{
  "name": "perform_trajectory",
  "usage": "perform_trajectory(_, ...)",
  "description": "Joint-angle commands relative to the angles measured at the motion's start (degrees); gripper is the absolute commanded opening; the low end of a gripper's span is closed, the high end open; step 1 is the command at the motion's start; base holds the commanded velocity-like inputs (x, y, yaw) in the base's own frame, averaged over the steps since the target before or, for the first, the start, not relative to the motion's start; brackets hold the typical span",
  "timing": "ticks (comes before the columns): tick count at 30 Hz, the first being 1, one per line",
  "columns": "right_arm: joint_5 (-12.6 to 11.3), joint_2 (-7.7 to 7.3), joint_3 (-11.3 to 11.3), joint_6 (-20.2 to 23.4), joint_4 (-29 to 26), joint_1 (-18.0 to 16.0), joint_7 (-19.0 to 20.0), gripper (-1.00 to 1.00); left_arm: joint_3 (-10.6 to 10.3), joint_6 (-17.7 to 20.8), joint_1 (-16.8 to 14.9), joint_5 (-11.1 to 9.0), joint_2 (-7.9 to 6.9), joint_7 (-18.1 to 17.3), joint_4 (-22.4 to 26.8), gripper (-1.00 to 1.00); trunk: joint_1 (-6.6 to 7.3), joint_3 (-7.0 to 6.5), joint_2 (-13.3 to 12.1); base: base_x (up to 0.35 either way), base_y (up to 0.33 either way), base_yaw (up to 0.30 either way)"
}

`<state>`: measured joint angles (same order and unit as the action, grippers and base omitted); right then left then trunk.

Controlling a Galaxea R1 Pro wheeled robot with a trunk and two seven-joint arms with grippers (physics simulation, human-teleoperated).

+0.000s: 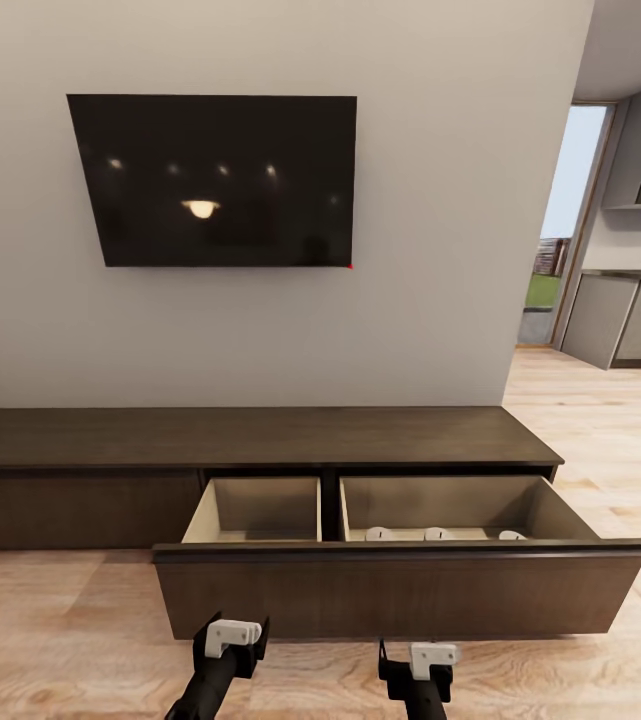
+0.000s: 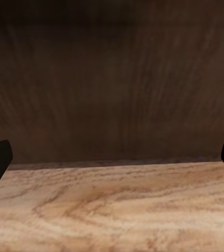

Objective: Place each of the two pumpkins and all three candles from the living room inside a cabinet in the living room (use any cabinet), then make sure every cabinet is closed, and position the cauldron so it is next to a table in the living room.

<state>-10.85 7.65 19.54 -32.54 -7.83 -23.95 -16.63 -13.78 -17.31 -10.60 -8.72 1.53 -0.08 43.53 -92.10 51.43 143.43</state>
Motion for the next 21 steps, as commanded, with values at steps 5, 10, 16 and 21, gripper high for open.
perform_trajectory(5,-0.5,0.00,0.5,-0.2,0.0,0.0,-0.2,1.00,-0.2,-0.2,0.0,-0.6,-0.03,0.0,0.0,1.00,0.01,0.06,0.0,0.043,0.000,0.000)
perform_trajectory(10,-0.4,0.05,0.5,-0.2,0.0,0.0,-0.2,1.00,-0.3,-0.2,0.0,-0.6,-0.03,0.0,0.0,1.00,0.01,0.06,0.0,0.057,0.000,0.000)
perform_trajectory(16,-0.4,0.08,0.5,-0.2,-0.1,0.0,-0.2,1.00,-0.3,-0.2,0.0,-0.6,0.00,0.1,0.0,1.00,0.01,0.06,0.0,0.066,0.000,0.000)
perform_trajectory(21,-0.4,0.08,0.5,0.1,-0.6,-0.1,-0.2,1.00,-0.4,-0.3,0.0,-0.5,-0.02,0.3,0.0,1.00,0.01,0.06,0.0,0.013,0.000,0.000)
